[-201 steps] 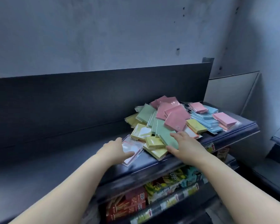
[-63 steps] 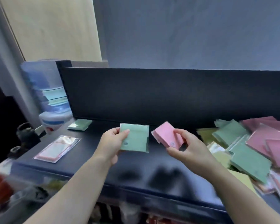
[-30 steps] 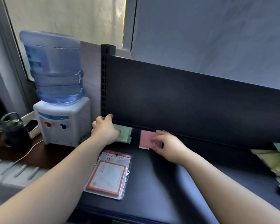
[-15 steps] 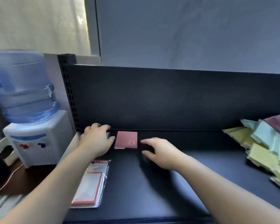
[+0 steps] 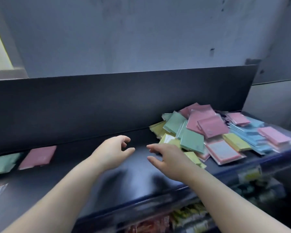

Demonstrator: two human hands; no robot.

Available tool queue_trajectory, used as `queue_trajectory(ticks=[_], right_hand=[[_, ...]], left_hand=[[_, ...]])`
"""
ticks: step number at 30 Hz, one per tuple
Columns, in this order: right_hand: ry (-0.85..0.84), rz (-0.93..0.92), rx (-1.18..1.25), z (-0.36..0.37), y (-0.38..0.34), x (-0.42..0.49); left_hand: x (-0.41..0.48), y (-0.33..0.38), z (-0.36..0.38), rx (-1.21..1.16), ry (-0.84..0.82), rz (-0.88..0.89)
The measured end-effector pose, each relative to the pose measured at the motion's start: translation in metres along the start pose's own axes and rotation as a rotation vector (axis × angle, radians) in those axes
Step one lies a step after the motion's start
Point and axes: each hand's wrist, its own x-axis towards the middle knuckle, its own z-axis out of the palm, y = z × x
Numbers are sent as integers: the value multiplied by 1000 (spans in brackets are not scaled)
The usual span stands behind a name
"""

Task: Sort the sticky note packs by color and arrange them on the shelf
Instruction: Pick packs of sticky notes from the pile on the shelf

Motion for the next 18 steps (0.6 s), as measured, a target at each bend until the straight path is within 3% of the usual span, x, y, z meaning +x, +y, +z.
queue_trajectory(ticks=[9, 18], right_hand=[[125, 175, 35, -89, 125, -76], [193, 318, 59, -129, 197, -99]], left_hand=[[21, 154, 83, -65, -62, 130], [76, 224, 115, 79, -60, 231]])
